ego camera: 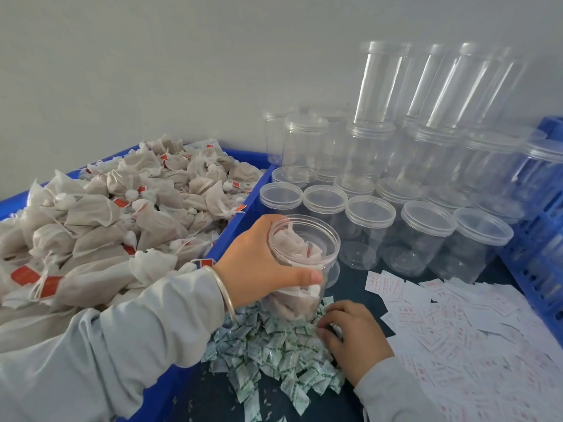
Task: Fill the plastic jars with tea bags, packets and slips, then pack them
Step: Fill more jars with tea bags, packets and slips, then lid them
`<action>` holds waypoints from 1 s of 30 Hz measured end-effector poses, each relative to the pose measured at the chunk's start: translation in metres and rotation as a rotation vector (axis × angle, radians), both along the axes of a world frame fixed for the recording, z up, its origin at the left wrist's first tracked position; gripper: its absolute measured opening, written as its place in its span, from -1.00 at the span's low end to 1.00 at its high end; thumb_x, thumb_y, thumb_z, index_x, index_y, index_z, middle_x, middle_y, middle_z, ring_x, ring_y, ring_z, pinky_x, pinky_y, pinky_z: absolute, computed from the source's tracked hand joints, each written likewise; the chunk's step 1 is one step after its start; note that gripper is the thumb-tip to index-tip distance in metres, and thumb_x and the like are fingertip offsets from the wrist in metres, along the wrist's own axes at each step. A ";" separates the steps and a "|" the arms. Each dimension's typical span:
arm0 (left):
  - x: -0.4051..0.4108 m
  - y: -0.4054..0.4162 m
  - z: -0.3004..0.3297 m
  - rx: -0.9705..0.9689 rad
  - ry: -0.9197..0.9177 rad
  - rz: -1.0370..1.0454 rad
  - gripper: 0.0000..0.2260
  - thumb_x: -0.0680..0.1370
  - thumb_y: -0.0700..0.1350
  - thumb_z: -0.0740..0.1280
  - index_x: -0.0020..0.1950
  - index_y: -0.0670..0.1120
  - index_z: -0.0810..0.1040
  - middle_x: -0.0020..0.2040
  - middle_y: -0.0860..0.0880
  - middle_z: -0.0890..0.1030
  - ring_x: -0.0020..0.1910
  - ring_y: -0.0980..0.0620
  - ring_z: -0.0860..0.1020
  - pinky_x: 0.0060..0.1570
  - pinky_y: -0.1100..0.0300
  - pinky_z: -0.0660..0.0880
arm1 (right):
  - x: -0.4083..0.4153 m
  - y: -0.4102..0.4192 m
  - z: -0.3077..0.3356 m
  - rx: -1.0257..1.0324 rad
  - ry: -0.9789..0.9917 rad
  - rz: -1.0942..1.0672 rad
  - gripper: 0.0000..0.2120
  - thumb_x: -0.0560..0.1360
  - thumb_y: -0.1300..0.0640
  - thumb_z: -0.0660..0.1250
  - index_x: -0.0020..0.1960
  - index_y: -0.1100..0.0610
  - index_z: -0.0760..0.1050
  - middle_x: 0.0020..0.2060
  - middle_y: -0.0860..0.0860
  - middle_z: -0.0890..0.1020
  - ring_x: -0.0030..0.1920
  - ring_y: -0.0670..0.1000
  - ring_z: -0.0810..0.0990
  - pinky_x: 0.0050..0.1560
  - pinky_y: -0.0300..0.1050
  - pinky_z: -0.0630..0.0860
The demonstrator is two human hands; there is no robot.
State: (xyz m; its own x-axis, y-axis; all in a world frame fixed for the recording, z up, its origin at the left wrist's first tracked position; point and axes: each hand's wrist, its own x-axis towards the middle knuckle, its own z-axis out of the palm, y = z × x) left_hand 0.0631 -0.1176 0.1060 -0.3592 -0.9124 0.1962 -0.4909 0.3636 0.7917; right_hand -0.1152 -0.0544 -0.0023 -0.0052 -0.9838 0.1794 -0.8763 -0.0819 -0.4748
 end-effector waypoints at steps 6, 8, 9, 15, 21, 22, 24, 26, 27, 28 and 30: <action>0.001 -0.001 -0.001 0.024 -0.053 -0.026 -0.21 0.09 0.29 0.52 0.25 0.19 0.30 0.03 0.34 0.44 0.00 0.42 0.41 -0.20 0.65 0.31 | 0.003 -0.001 -0.003 0.034 0.020 0.030 -0.74 0.51 -0.09 0.32 0.17 -0.09 0.60 0.23 -0.16 0.44 0.33 -0.12 0.30 0.32 -0.26 0.22; 0.001 -0.001 -0.002 0.025 -0.063 -0.021 -0.15 0.08 0.31 0.50 0.31 0.16 0.30 0.04 0.34 0.42 0.02 0.36 0.43 -0.23 0.61 0.35 | 0.002 -0.001 -0.004 0.043 0.000 0.025 -0.76 0.51 -0.07 0.34 0.14 -0.07 0.61 0.22 -0.17 0.44 0.32 -0.13 0.29 0.32 -0.27 0.21; 0.001 -0.001 -0.003 0.019 -0.065 -0.011 -0.13 0.10 0.30 0.51 0.33 0.14 0.29 0.04 0.33 0.41 0.02 0.33 0.43 -0.23 0.59 0.34 | 0.001 -0.002 -0.004 0.040 -0.010 0.026 -0.78 0.50 -0.06 0.35 0.12 -0.05 0.62 0.21 -0.18 0.44 0.31 -0.14 0.30 0.31 -0.28 0.21; 0.001 -0.003 -0.003 0.048 -0.072 0.014 0.04 0.13 0.23 0.54 0.50 0.09 0.10 0.18 0.22 0.33 0.16 0.23 0.33 0.13 0.34 0.24 | 0.002 0.001 0.003 -0.064 -0.224 -0.086 -0.83 0.45 0.19 0.44 -0.25 -0.03 0.54 -0.08 -0.23 0.49 0.10 -0.11 0.42 0.06 -0.51 0.19; 0.001 0.000 -0.004 0.042 -0.164 -0.101 -0.08 0.12 0.24 0.55 0.40 0.12 0.24 0.20 0.27 0.43 0.13 0.30 0.44 0.05 0.51 0.30 | 0.005 0.009 0.024 -0.415 -0.631 -0.363 -0.67 0.42 0.28 0.45 -0.23 -0.14 0.48 -0.27 -0.20 0.59 -0.18 -0.29 0.58 -0.23 -0.56 0.39; 0.001 0.001 -0.004 0.040 -0.189 -0.137 -0.13 0.11 0.26 0.53 0.35 0.15 0.27 0.15 0.29 0.45 0.10 0.34 0.44 0.00 0.55 0.30 | 0.005 0.011 0.028 -0.529 -0.630 -0.395 -0.67 0.41 0.29 0.45 -0.19 -0.14 0.47 -0.27 -0.24 0.57 -0.20 -0.38 0.55 -0.24 -0.61 0.36; 0.000 0.005 -0.005 0.045 -0.245 -0.201 -0.18 0.10 0.29 0.51 0.27 0.22 0.24 0.12 0.29 0.45 0.09 0.33 0.44 0.02 0.51 0.31 | 0.006 0.016 0.036 -0.719 -0.594 -0.405 -0.68 0.41 0.28 0.45 -0.11 -0.13 0.48 -0.26 -0.30 0.56 -0.18 -0.44 0.52 -0.18 -0.63 0.35; -0.002 0.007 -0.007 0.040 -0.290 -0.249 -0.16 0.09 0.32 0.49 0.29 0.23 0.22 0.16 0.27 0.44 0.15 0.28 0.44 0.14 0.38 0.35 | 0.009 0.021 0.040 -0.834 -0.575 -0.343 -0.74 0.44 0.17 0.45 -0.08 -0.16 0.48 -0.22 -0.38 0.58 -0.14 -0.39 0.54 -0.12 -0.59 0.38; -0.003 0.008 -0.008 0.033 -0.310 -0.260 -0.12 0.08 0.34 0.47 0.32 0.21 0.23 0.19 0.27 0.43 0.18 0.26 0.43 0.18 0.32 0.36 | 0.011 0.023 0.042 -0.869 -0.576 -0.299 -0.79 0.46 0.11 0.43 -0.06 -0.17 0.47 -0.17 -0.41 0.58 -0.12 -0.35 0.55 -0.10 -0.55 0.41; -0.004 0.008 -0.009 0.026 -0.323 -0.265 -0.09 0.07 0.37 0.44 0.35 0.20 0.22 0.21 0.27 0.42 0.19 0.25 0.42 0.21 0.28 0.37 | 0.013 0.026 0.043 -0.886 -0.577 -0.251 -0.84 0.48 0.08 0.38 -0.04 -0.16 0.48 -0.13 -0.40 0.58 -0.11 -0.31 0.57 -0.10 -0.50 0.44; -0.005 0.008 -0.010 0.012 -0.335 -0.274 -0.06 0.06 0.38 0.43 0.38 0.18 0.21 0.21 0.26 0.43 0.19 0.25 0.42 0.22 0.26 0.39 | 0.017 0.028 0.042 -0.878 -0.536 -0.154 -0.89 0.48 0.08 0.29 -0.05 -0.12 0.51 -0.10 -0.30 0.59 -0.11 -0.22 0.57 -0.13 -0.36 0.49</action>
State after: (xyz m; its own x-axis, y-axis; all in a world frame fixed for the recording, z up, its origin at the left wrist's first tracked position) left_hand 0.0579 -0.1093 0.0963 -0.6309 -0.7757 0.0173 -0.6080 0.5081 0.6100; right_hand -0.0978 -0.0267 0.0398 -0.4105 -0.4895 0.7693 -0.5983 -0.4921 -0.6324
